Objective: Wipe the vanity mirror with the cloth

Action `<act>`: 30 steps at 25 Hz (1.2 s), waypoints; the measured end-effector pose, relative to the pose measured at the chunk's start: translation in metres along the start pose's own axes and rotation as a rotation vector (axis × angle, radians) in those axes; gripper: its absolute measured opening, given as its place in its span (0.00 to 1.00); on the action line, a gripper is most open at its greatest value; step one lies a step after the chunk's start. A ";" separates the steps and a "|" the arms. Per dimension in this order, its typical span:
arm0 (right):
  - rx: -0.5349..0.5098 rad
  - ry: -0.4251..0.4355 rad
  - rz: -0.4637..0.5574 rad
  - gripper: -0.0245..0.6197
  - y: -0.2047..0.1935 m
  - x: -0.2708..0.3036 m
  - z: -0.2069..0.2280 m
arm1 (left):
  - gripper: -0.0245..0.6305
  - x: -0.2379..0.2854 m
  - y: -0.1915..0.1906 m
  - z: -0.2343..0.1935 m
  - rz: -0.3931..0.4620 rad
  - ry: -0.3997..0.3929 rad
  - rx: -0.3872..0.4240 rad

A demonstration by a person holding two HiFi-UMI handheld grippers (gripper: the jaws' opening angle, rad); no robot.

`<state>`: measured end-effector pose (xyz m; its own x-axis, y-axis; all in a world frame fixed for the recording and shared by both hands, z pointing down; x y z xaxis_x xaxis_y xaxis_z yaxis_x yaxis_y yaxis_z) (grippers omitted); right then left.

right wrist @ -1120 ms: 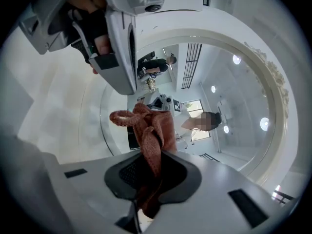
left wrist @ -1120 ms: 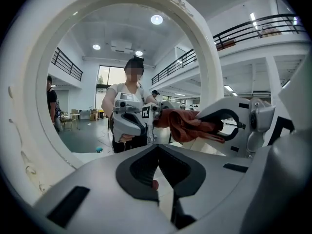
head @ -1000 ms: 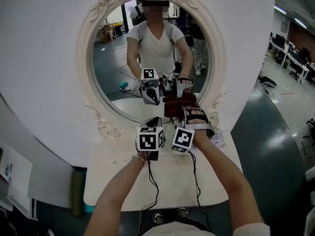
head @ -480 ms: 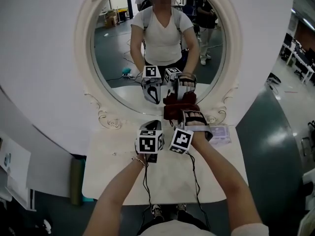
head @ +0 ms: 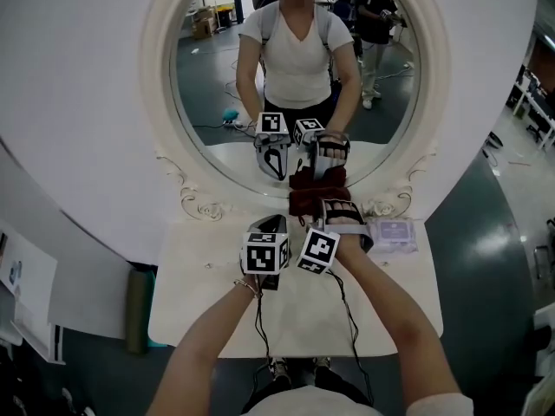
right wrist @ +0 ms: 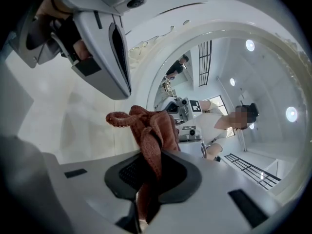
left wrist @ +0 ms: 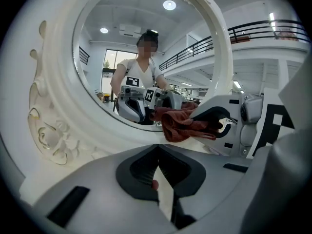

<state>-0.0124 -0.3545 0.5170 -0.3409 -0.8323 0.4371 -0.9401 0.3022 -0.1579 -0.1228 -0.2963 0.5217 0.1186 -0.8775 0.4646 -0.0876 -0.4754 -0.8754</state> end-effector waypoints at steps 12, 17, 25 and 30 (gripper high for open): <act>0.039 0.012 -0.011 0.13 0.003 0.001 -0.001 | 0.05 -0.004 -0.004 -0.012 0.006 -0.001 -0.043; 0.055 0.007 -0.018 0.13 0.005 -0.007 0.004 | 0.05 -0.011 0.002 -0.015 0.023 -0.011 -0.035; 0.070 -0.069 -0.024 0.13 0.016 -0.027 0.027 | 0.05 -0.032 0.025 -0.022 0.090 -0.037 -0.026; 0.136 -0.099 -0.020 0.13 0.025 -0.051 0.042 | 0.05 -0.055 0.043 -0.019 0.152 -0.072 -0.045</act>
<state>-0.0191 -0.3242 0.4537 -0.3141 -0.8812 0.3534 -0.9359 0.2249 -0.2712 -0.1522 -0.2694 0.4614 0.1712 -0.9335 0.3151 -0.1542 -0.3412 -0.9272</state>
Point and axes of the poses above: the fingertips, and each gripper's own axes: x forward along the fingers, z to its right, y out of its top, the point moved 10 cm from there along -x, backward along the fingers
